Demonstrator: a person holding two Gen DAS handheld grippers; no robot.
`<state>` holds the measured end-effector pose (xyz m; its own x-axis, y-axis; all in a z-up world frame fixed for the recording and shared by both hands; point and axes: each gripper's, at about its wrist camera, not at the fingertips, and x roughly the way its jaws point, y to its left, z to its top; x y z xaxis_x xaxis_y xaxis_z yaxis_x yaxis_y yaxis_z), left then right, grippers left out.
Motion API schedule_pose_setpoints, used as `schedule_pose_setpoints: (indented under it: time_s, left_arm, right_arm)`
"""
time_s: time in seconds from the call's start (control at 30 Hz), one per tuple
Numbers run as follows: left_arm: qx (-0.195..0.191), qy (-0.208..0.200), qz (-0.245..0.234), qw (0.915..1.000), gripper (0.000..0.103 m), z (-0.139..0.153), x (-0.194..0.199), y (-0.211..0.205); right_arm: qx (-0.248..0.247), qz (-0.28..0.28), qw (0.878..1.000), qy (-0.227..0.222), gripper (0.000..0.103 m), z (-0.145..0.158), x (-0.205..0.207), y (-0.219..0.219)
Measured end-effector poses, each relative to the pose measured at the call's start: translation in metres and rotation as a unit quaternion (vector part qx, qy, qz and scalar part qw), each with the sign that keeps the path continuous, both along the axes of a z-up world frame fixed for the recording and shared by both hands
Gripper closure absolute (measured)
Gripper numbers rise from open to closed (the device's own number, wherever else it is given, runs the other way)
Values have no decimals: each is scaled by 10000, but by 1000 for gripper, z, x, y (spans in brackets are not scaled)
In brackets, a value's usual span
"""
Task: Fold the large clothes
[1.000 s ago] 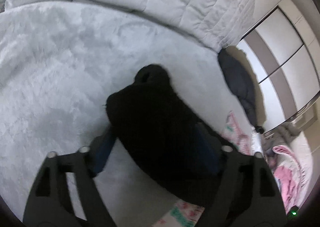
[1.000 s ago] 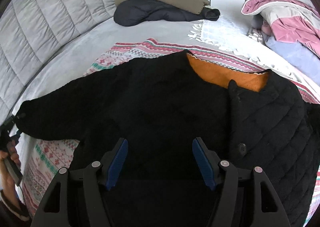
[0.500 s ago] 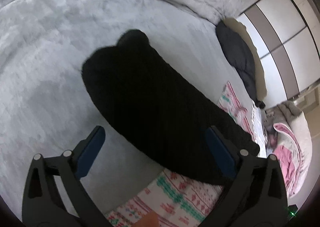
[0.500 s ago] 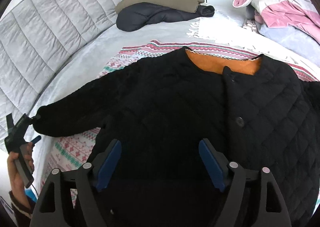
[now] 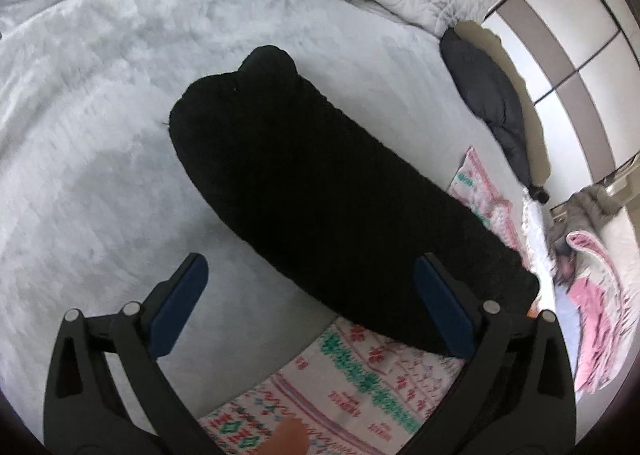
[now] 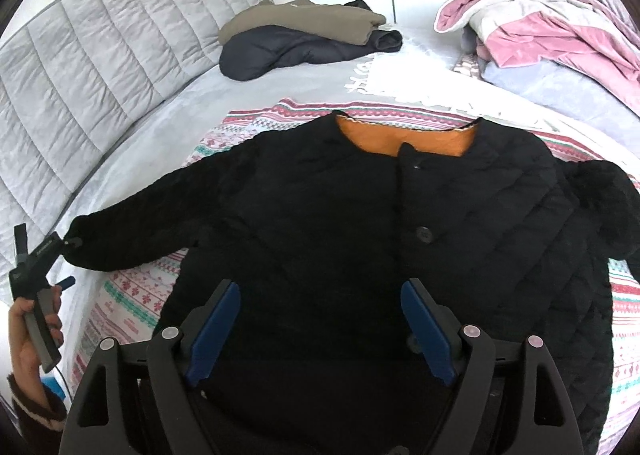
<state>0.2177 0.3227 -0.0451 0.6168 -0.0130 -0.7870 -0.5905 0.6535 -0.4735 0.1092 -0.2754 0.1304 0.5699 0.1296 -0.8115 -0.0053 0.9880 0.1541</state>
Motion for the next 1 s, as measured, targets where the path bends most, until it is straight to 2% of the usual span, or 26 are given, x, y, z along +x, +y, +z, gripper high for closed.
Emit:
schedule_pose_setpoints:
  time_s: [0.13,0.27,0.33,0.37,0.43,0.47,0.5,0.57,0.63,0.7,0.8,0.9,0.93,1.0]
  left_arm:
    - [-137,-413,37,9990,1,-3,-1,6]
    - [-830,-1002,127,9914,2,-22,-2,22]
    - [-1120,-1237,170,9858,19,-34,-2,31]
    - [-1198,-1335,220,9835,24,-38,-3,35]
    - [-1298,-1515,350,9793,53,-45,-5,44]
    - [-1365,-1680,369,9756,64,-46,-7,48]
    - [-1409,-1827,387,9722,83,-45,-9,51]
    - [-1428,-2090,337,9668,88,-35,-12,52]
    - [-1253,-2381,188,9629,90,-13,-13,46]
    - [-891,-2676,-73,9594,90,20,-13,30]
    - [-391,-3095,-528,9486,91,66,-12,1]
    - [-134,-3504,-1129,9297,91,116,-4,-38]
    - [-110,-3640,-1458,9199,91,134,2,-59]
    - [-51,-3747,-1887,9077,91,153,9,-90]
  right_arm:
    - [31,-80,10000,-5,19,1,-5,-8]
    - [11,-59,10000,-31,19,2,-9,-13]
    - [39,-72,10000,-50,19,3,-12,-14]
    - [63,-84,9999,-58,19,4,-13,-14]
    - [77,-90,9999,-70,19,6,-16,-15]
    - [68,-75,9999,-77,19,7,-17,-16]
    - [43,-59,9999,-94,19,9,-19,-16]
    - [12,-33,9999,-141,19,14,-22,-18]
    - [-4,-3,9998,-190,19,18,-24,-20]
    - [-30,1,9997,-225,19,22,-23,-22]
    - [6,12,9998,-209,19,27,-19,-23]
    - [130,26,9997,-224,19,32,-15,-24]
    - [158,50,9995,-252,19,34,-14,-25]
    - [187,91,9992,-331,19,39,-12,-26]
